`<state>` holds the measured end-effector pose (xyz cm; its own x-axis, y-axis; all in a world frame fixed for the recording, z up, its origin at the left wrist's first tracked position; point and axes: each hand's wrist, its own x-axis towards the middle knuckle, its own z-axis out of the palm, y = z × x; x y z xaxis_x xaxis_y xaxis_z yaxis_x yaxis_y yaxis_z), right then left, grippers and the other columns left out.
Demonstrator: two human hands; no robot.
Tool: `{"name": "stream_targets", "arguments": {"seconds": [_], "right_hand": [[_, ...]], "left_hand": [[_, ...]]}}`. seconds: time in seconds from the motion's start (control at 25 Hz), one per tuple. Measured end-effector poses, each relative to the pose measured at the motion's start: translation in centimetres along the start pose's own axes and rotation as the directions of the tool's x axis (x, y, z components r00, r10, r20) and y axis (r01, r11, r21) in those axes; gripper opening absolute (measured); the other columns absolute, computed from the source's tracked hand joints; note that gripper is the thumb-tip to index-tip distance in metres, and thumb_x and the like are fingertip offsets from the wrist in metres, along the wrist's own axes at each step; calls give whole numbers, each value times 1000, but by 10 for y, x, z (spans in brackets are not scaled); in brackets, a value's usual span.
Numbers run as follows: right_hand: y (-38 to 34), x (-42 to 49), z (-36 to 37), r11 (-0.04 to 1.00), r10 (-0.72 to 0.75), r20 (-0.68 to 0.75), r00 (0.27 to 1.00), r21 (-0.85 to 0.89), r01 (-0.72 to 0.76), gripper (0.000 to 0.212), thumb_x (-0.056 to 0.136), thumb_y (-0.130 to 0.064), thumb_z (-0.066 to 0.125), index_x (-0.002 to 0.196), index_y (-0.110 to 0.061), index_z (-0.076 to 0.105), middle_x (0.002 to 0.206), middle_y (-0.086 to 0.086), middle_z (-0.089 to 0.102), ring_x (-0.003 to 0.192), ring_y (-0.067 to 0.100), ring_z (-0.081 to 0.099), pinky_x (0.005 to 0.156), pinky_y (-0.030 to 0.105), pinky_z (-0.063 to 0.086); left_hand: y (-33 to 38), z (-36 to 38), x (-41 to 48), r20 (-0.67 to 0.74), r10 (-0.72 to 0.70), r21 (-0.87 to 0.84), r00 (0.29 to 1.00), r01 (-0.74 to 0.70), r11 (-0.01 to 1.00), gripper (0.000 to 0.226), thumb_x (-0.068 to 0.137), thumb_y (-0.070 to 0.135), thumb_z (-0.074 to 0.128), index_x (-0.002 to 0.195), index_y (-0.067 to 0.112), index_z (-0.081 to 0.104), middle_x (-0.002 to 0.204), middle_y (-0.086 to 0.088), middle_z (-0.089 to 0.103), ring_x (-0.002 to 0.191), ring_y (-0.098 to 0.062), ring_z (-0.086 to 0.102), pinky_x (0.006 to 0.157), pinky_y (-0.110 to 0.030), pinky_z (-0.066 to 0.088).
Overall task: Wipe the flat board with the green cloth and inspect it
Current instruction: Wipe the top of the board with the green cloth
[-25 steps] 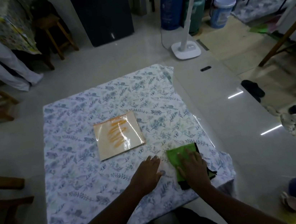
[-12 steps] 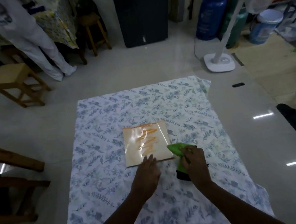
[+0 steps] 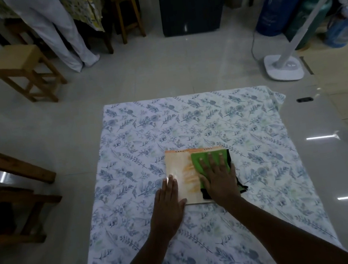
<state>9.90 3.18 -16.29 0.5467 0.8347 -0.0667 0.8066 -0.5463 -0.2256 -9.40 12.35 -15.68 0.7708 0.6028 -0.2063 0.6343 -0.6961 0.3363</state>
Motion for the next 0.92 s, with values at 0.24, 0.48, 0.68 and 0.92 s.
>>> {"name": "stream_targets", "arguments": {"seconds": [0.24,0.48,0.68,0.92], "right_hand": [[-3,41,-1,997,80,32,996,-19,-79,52,98,-48,20,149,-40,25,161,2,20,148,36,5,111,64,12],[-19,-25,10,992,-52,36,998,-115,56,57,96,-54,29,150,-38,23,161,5,19,146,40,11,110,65,21],[-22,45,2,997,12,39,999,-79,-9,53,96,-52,31,148,-39,26,160,3,23,147,38,11,109,65,22],[-20,-15,9,965,-203,82,976,-149,214,57,95,-55,34,149,-40,24,161,2,19,147,38,10,107,62,24]], "left_hand": [[-2,5,1,-16,12,46,1000,-11,999,86,93,68,28,153,10,9,163,-6,2,150,-22,1,120,-38,9],[-3,6,0,0,1,45,1000,-1,999,89,92,70,30,152,7,15,162,-9,11,150,-24,8,119,-40,15],[-3,9,1,-24,7,46,1000,-6,999,85,93,66,32,152,8,15,161,-9,10,149,-24,10,119,-42,18],[-3,10,1,-48,17,4,999,-17,1000,87,92,66,36,152,7,17,162,-9,12,150,-24,9,120,-40,16]]}}
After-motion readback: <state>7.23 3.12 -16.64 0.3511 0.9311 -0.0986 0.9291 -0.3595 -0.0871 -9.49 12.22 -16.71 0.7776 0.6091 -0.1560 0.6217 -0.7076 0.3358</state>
